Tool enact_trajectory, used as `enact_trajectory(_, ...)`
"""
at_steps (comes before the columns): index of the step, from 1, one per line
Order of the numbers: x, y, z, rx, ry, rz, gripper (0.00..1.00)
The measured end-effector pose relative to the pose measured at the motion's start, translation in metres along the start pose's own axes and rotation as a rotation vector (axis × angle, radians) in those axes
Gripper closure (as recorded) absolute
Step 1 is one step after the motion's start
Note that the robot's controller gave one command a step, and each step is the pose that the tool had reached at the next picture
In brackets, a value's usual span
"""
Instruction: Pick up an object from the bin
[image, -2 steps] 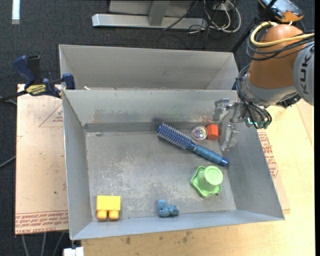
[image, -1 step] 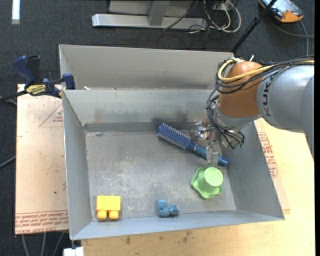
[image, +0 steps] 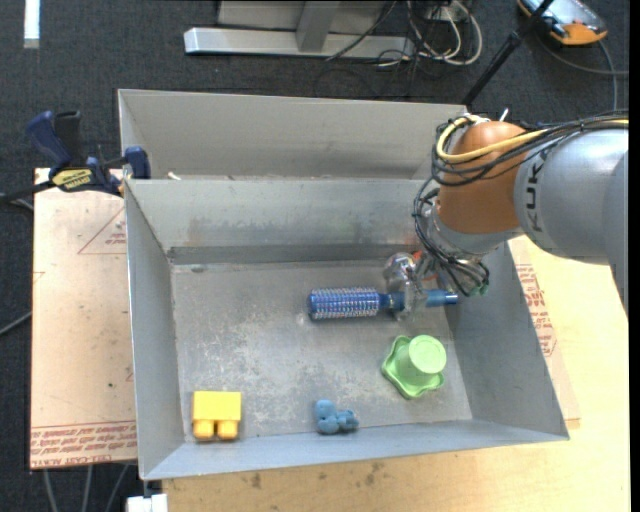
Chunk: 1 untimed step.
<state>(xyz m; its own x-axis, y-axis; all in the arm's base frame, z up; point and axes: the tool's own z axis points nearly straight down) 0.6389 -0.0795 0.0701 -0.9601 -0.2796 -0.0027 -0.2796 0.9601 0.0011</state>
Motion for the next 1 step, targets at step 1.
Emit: enact_trajectory(1,-0.0136,0.0085,-0.1505,0.005,-0.009,-0.077,1.0)
